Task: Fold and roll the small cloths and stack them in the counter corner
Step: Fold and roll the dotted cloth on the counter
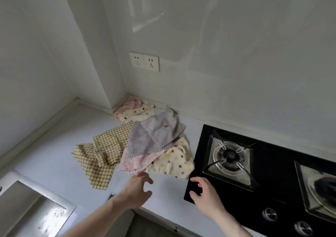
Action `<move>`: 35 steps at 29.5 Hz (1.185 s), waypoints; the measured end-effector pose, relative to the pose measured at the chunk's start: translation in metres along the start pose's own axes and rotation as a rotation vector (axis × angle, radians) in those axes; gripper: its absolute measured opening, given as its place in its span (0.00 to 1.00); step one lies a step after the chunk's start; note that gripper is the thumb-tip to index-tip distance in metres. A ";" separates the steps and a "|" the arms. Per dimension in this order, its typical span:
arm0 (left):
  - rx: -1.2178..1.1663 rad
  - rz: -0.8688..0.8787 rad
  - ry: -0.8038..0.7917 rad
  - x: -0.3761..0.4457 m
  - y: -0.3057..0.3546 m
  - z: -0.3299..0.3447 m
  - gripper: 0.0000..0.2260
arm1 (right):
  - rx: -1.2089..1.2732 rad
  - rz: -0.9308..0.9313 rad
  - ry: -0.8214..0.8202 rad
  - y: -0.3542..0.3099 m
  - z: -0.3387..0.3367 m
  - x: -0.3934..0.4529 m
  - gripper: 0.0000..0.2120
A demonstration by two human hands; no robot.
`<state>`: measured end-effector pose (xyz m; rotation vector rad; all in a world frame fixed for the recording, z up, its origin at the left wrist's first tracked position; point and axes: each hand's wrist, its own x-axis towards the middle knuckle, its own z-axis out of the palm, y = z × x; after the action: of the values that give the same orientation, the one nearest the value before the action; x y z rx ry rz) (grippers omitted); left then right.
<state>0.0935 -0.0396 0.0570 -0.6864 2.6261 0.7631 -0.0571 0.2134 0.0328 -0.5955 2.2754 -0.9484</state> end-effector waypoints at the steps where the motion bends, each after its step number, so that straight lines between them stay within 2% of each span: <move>1: 0.023 0.020 -0.009 0.004 -0.009 0.000 0.17 | -0.018 0.008 0.017 -0.004 0.008 0.002 0.19; 8: 0.079 0.185 -0.015 0.036 -0.027 0.020 0.19 | -0.175 0.027 0.094 -0.020 0.040 0.028 0.21; 14: 0.151 0.278 0.031 0.078 -0.038 0.041 0.23 | -0.306 -0.039 0.138 0.001 0.055 0.062 0.23; 16: 0.157 0.328 0.110 0.086 -0.048 0.058 0.26 | -0.401 -0.071 0.157 0.018 0.069 0.069 0.22; 18: 0.101 0.384 0.238 0.092 -0.059 0.078 0.26 | -0.439 -0.123 0.278 0.035 0.085 0.079 0.19; 22: 0.070 0.466 0.409 0.101 -0.070 0.100 0.24 | -0.437 -0.231 0.477 0.049 0.097 0.093 0.08; 25: 0.109 0.512 0.472 0.105 -0.074 0.107 0.23 | -0.415 -0.300 0.516 0.054 0.100 0.093 0.02; 29: 0.132 0.568 0.522 0.104 -0.075 0.112 0.21 | -0.353 -0.360 0.535 0.060 0.103 0.092 0.03; 33: 0.091 0.673 0.597 0.100 -0.076 0.116 0.12 | -0.265 -0.411 0.552 0.066 0.104 0.091 0.03; 35: 0.061 0.700 0.637 0.099 -0.077 0.118 0.11 | -0.221 -0.424 0.557 0.067 0.105 0.090 0.04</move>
<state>0.0709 -0.0646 -0.1120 0.0701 3.5196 0.7032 -0.0628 0.1530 -0.1082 -1.0460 2.8386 -1.1823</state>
